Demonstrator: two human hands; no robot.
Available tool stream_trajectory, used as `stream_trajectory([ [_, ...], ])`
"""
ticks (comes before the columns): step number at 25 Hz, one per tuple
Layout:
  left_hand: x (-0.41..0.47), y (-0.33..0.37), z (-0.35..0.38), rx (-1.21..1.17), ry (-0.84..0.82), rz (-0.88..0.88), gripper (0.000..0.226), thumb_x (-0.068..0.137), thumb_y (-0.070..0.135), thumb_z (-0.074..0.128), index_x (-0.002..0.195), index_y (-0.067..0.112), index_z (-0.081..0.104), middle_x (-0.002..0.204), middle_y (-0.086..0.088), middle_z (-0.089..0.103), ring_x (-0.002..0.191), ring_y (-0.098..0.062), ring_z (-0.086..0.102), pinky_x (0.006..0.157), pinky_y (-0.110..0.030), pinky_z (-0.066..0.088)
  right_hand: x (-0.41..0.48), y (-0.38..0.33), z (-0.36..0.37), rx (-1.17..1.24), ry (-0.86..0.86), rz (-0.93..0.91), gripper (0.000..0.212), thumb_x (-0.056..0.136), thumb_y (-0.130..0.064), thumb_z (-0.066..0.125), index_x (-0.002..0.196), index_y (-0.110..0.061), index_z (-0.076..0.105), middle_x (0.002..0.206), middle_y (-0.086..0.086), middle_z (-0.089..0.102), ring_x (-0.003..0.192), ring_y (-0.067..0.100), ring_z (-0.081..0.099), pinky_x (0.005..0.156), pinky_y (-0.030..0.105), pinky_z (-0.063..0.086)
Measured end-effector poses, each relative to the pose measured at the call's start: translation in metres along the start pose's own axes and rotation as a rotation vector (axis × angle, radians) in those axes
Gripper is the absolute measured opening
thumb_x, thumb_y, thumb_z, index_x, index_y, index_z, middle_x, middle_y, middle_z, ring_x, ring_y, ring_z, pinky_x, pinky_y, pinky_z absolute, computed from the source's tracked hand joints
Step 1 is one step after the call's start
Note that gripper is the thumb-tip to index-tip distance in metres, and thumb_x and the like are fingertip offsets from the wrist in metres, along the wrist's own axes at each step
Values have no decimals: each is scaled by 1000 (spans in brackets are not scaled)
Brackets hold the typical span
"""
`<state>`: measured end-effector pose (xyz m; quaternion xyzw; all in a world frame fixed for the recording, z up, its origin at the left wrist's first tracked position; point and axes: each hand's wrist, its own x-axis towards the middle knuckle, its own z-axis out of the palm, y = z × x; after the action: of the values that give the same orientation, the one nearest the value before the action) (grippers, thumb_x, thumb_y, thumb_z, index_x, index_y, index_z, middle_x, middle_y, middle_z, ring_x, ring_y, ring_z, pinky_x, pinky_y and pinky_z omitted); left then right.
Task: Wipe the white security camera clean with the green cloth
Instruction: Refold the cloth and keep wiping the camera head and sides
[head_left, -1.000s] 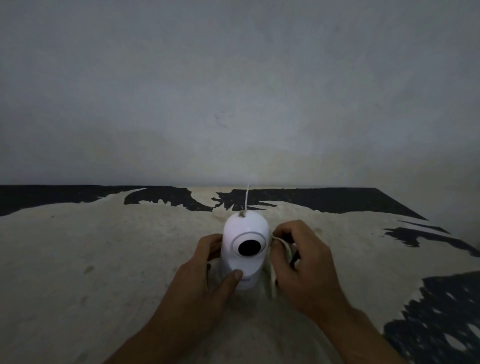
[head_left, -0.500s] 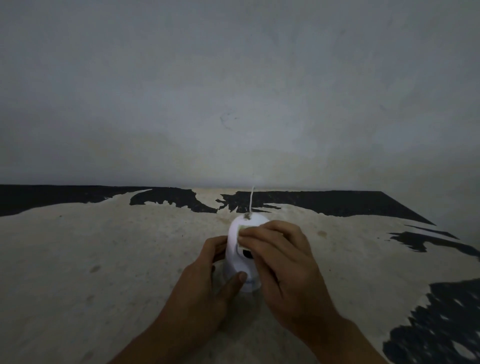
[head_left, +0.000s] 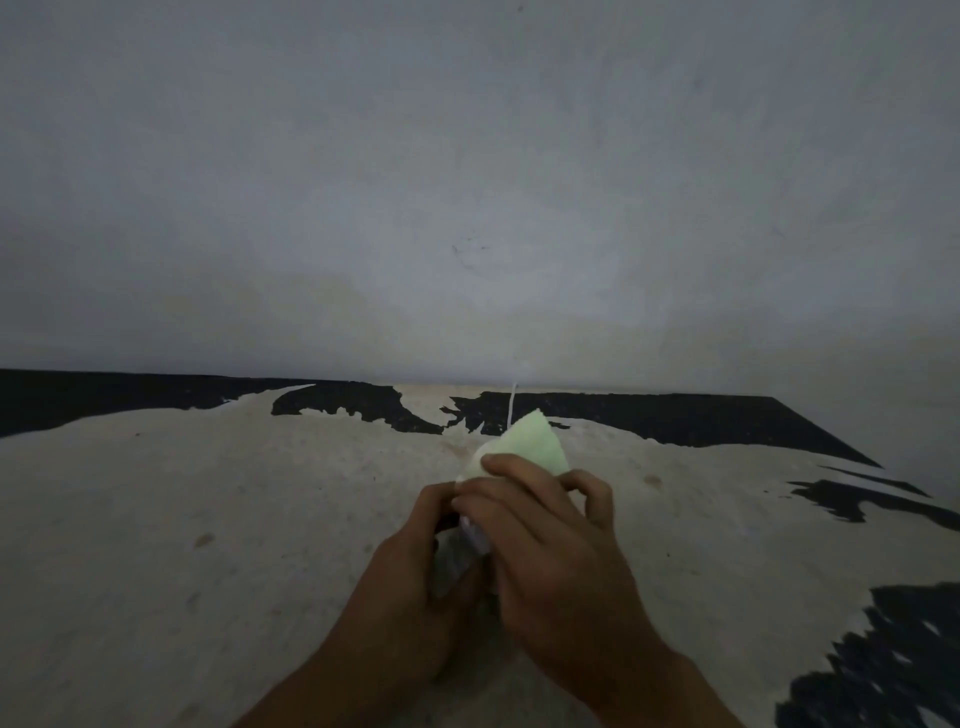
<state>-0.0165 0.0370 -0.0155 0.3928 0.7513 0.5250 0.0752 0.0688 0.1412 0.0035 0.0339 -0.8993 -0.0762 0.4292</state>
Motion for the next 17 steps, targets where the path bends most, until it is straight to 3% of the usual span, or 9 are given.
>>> stream_trajectory([
  [4,-1,-1,-1,-13,-15,14,54,78,40,61,121,41,28,106,31,39,98,6,42,85,-7,31,-7,18,-3,100,112,269,32,88,-30,42,116,-20,53,114,4,69,109,20,58,96,38,36],
  [7,-1,-1,0,-9,-20,50,52,77,44,60,115,46,26,101,42,34,89,19,40,73,1,32,-13,21,8,345,151,558,48,96,-46,28,119,-16,58,115,3,67,103,21,63,91,45,51],
  [9,0,0,0,-20,-9,42,52,77,42,61,115,46,26,99,42,33,92,14,41,82,-3,31,-12,12,14,263,151,525,65,99,-50,22,115,-2,61,112,16,68,99,33,67,84,53,55],
  [10,-1,-1,0,-18,-5,29,53,78,40,61,117,44,27,101,38,36,97,10,42,87,-8,31,-11,9,15,185,144,413,62,100,-48,23,113,-1,61,111,20,68,101,35,66,86,53,54],
  [12,-1,-3,1,-17,2,36,50,79,35,62,118,43,31,108,30,43,106,0,49,88,-10,34,-7,6,10,154,70,145,32,96,-31,38,117,-13,54,120,8,64,117,23,54,100,46,40],
  [13,-1,-5,1,-22,7,58,49,80,33,62,116,44,33,111,27,48,108,-1,51,86,-8,37,-4,6,7,130,47,56,29,94,-28,41,119,-17,51,123,2,63,121,18,49,103,42,34],
  [15,-1,-5,1,-3,3,46,51,80,34,62,120,42,32,114,24,49,105,0,50,84,-8,37,-7,11,5,98,70,66,31,100,-35,31,121,-18,47,123,0,62,120,15,46,102,39,33],
  [17,0,-5,1,0,0,48,55,78,38,62,120,42,27,107,34,41,95,10,45,79,-4,32,-8,11,4,184,95,264,41,100,-44,22,124,-22,47,123,-1,61,113,11,49,95,32,43],
])
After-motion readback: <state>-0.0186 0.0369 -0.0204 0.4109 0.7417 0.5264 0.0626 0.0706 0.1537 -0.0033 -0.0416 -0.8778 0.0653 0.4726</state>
